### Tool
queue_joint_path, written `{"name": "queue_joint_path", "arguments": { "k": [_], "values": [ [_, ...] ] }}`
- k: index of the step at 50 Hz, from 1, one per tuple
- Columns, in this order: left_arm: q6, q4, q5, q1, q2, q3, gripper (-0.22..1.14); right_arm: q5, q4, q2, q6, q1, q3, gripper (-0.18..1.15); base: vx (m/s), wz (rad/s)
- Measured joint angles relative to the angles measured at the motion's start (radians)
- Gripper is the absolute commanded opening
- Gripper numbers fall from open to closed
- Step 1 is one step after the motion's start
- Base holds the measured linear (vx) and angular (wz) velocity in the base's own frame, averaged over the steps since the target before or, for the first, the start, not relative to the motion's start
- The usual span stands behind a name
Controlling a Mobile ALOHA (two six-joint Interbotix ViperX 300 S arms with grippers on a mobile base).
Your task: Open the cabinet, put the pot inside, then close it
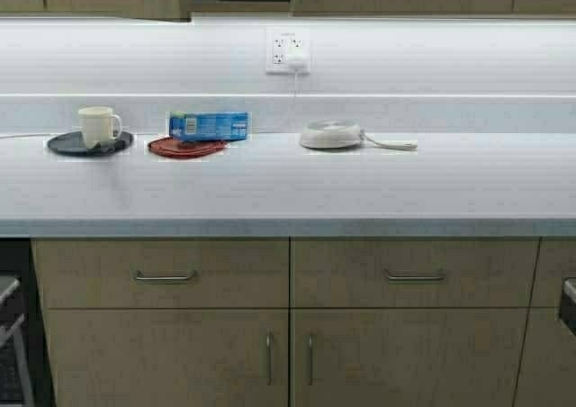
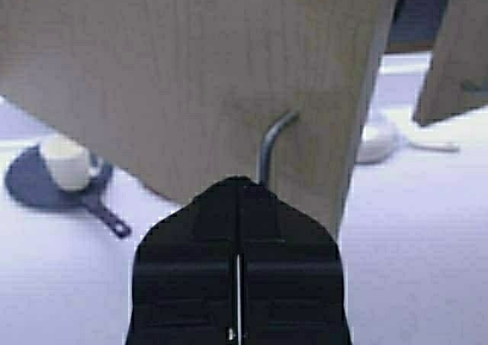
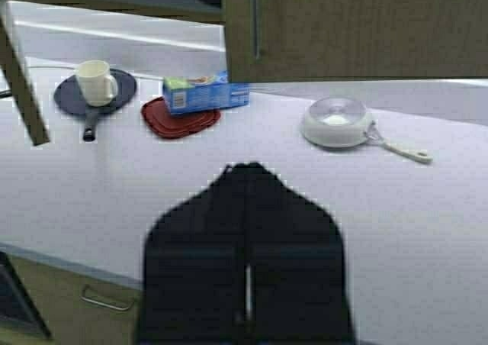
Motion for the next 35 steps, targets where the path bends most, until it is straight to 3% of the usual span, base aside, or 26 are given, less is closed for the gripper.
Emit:
{"name": "queue_joint_path", "arguments": {
  "k": [9,20,24,29,35],
  "values": [
    [0.003,0.000,-0.009,-0.020,-0.144,0.118,0.04,-0.060,0.046,0.098,-0.005,0.049,-0.049,0.07,0.04,0.08],
    [0.009,0.006,-0.021,-0.078,-0.133,0.110,0.04,-0.097,0.051,0.414,-0.005,0.031,-0.308,0.07,0.07,0.12],
    [0.014,0.011,-0.032,-0.094,-0.101,0.081,0.04,-0.086,0.051,0.456,0.002,0.015,-0.351,0.07,0.10,0.15],
    [0.012,0.021,-0.032,-0.101,-0.055,0.037,0.04,-0.055,0.048,0.417,-0.006,0.023,-0.324,0.07,0.13,0.12],
    [0.014,0.028,-0.026,-0.146,-0.034,0.003,0.04,-0.018,0.048,0.290,-0.005,0.017,-0.206,0.07,0.16,0.07]
  ]
}}
